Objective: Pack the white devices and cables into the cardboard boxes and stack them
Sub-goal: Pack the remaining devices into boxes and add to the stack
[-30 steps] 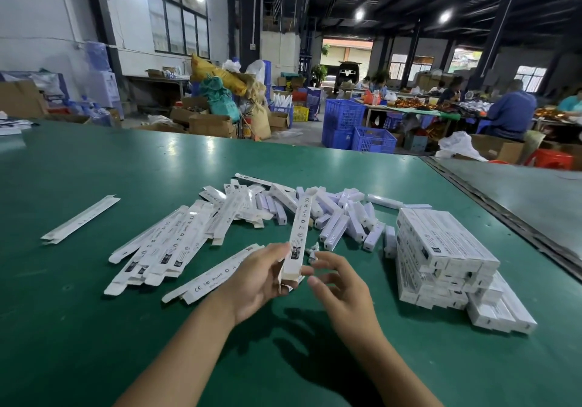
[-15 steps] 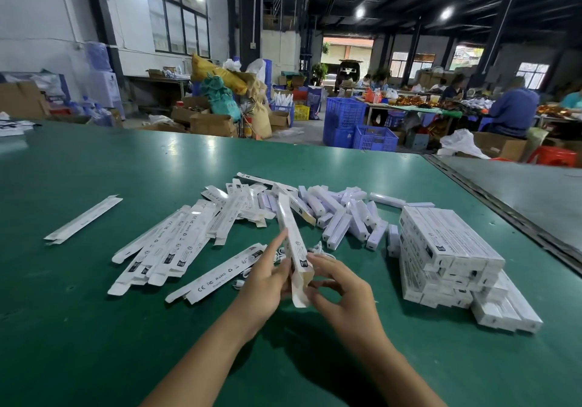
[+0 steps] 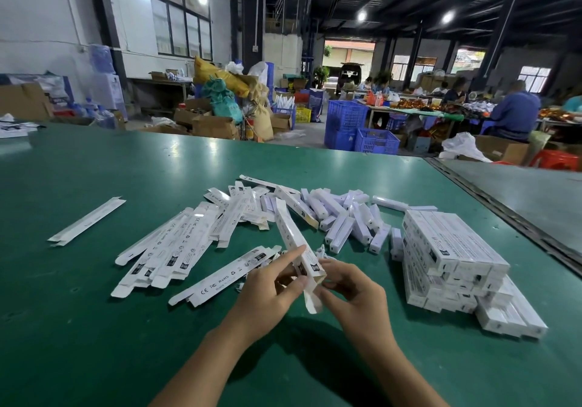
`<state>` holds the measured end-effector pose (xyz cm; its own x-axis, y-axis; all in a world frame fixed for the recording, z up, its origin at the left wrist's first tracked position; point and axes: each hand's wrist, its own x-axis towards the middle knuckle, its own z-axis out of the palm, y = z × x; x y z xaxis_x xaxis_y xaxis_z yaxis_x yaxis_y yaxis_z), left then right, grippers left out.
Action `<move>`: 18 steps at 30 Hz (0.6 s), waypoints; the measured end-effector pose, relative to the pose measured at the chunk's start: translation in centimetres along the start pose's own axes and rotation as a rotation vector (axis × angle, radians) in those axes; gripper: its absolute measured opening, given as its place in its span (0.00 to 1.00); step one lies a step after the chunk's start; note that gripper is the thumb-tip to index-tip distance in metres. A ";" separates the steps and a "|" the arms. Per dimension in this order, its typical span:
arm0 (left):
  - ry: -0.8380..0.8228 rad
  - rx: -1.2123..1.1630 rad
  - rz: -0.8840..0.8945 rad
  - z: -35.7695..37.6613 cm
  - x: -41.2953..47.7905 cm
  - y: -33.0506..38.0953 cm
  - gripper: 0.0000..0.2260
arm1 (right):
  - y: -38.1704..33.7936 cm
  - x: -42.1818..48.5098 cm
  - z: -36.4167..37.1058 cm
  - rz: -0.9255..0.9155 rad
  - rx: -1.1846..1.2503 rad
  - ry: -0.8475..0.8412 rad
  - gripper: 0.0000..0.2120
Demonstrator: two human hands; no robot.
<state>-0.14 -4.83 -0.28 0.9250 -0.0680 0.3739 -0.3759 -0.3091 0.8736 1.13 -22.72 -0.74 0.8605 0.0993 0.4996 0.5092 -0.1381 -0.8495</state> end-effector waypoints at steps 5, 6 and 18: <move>-0.002 0.003 0.059 0.1 -0.1 0.3 0.23 | -0.4 0.2 -0.6 -0.252 -0.132 0.020 0.09; 0.008 0.003 0.069 0.2 -0.1 0.2 0.22 | -0.7 0.3 -0.8 -0.312 -0.182 -0.002 0.08; 0.107 -0.070 0.102 -0.1 -0.1 0.0 0.16 | -1.0 0.7 -1.5 -0.431 -0.366 -0.214 0.16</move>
<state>-0.25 -4.74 -0.27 0.8719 0.0068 0.4896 -0.4741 -0.2383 0.8476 1.22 -23.99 0.70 0.5728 0.4125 0.7084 0.8161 -0.3680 -0.4456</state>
